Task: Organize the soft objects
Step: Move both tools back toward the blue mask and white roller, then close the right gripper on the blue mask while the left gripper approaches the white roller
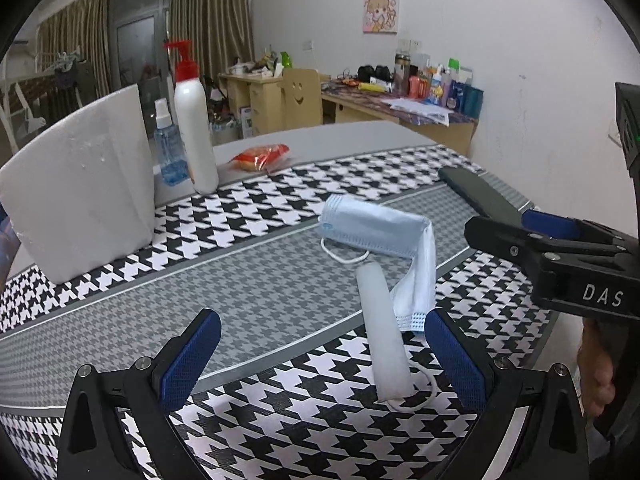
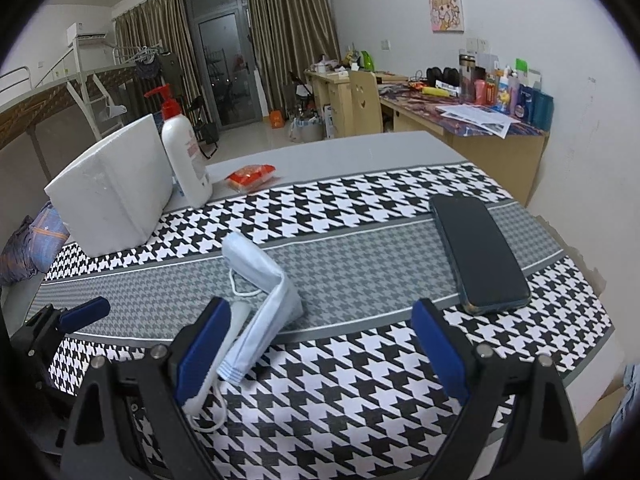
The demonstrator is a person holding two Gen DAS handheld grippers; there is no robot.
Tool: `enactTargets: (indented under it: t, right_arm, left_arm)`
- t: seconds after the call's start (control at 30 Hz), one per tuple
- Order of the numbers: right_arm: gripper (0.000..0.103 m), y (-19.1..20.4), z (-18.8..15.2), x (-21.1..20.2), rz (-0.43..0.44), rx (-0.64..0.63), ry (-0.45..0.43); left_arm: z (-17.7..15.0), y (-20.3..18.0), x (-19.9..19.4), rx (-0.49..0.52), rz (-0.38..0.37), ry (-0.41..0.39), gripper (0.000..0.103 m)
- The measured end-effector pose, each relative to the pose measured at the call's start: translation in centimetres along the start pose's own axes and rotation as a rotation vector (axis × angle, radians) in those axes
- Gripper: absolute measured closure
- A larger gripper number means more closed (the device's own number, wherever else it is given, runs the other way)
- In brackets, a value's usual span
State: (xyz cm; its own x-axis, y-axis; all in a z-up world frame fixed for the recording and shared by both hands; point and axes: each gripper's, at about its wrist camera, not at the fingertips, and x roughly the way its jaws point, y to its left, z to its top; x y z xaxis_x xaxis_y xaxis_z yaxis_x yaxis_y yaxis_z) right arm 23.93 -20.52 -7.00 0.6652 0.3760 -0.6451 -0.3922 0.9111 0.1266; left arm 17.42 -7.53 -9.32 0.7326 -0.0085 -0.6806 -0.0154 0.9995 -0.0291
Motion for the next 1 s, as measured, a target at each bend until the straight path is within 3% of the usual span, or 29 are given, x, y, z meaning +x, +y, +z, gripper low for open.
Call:
enactTargets:
  t: [0.57, 0.83, 1.0]
  right_arm:
    - [0.009, -0.1, 0.2, 2.7, 0.012, -0.017, 0.051]
    - [0.009, 0.4, 0.5, 4.3, 0.013, -0.041, 0.085]
    - [0.021, 0.9, 0.5, 5.3, 0.049, -0.052, 0.12]
  left_arm:
    - [-0.1, -0.3, 3.4, 0.0, -0.017, 0.094, 0.006]
    - [0.1, 0.3, 3.6, -0.018, -0.014, 0.097, 0.006]
    - [0.0, 0.5, 3.8, -0.025, -0.013, 0.1, 0.006]
